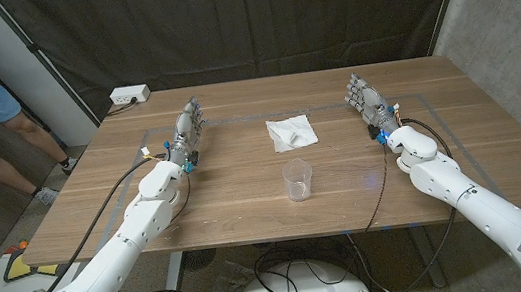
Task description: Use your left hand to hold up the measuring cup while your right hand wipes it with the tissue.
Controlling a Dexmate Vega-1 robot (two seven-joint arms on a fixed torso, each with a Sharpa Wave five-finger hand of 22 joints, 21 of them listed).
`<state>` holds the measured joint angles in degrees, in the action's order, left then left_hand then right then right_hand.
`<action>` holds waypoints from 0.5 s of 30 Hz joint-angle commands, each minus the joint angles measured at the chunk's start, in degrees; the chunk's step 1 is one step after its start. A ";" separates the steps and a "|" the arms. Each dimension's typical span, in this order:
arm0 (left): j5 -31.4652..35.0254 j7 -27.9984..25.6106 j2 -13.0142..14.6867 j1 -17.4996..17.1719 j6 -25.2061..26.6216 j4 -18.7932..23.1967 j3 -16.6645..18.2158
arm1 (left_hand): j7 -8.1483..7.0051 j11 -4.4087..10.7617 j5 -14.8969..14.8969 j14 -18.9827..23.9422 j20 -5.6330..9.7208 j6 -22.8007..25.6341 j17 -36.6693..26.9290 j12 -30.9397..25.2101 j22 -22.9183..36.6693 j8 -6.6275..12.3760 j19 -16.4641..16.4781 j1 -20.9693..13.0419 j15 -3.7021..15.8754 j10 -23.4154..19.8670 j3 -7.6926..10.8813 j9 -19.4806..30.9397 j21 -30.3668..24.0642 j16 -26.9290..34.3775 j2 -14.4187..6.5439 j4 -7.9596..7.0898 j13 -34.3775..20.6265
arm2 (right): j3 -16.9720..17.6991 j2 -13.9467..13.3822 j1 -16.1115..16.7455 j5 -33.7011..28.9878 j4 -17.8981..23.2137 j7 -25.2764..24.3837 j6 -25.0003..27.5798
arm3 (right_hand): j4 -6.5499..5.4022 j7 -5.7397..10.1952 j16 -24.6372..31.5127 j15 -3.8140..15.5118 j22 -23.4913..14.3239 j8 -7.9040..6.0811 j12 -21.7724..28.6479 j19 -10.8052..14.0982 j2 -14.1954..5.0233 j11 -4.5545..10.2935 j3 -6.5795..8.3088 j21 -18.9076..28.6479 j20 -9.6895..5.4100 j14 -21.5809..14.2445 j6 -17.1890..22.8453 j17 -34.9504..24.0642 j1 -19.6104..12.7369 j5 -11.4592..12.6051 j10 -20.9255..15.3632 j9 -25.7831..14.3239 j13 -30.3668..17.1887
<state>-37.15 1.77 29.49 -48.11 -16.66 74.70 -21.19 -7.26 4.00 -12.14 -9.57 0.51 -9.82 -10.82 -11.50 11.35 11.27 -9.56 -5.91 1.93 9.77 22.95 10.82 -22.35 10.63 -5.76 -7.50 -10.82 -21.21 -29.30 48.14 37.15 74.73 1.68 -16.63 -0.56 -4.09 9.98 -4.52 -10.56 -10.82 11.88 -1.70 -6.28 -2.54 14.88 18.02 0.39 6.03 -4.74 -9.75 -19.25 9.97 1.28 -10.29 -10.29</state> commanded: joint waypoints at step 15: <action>2.43 -0.12 1.65 -0.01 0.09 1.40 -0.71 | -0.21 0.46 -0.30 -7.72 -0.10 -12.31 0.07 -0.25 -0.04 0.19 -4.33 -2.05 0.80 9.76 0.23 0.23 -0.16 0.24 1.58 1.41 -0.31 | -0.55 -0.43 -0.01 -1.01 0.58 -0.17 0.27 | 0.42 0.12 0.42 -0.16 -0.30 -0.21 0.31 -0.29 0.05 -0.73 0.16 0.12 0.20 0.24 -0.34 -0.10 -0.61 0.22 -0.22 -0.21 -0.22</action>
<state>-35.95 2.15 29.98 -47.95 -16.77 75.01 -21.58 -7.26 4.19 -12.14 -9.56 0.50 -9.82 -10.65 -11.49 11.18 11.27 -9.55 -7.40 1.93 9.96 23.09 10.81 -22.35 10.63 -4.26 -6.54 -10.81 -21.47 -29.66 48.32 36.57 75.30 1.37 -16.54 -0.56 -4.09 10.18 -4.52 -10.55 -10.82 11.88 -1.70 -6.28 -2.82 14.88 18.01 0.40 6.03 -4.74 -9.75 -19.25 9.97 0.99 -10.28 -10.28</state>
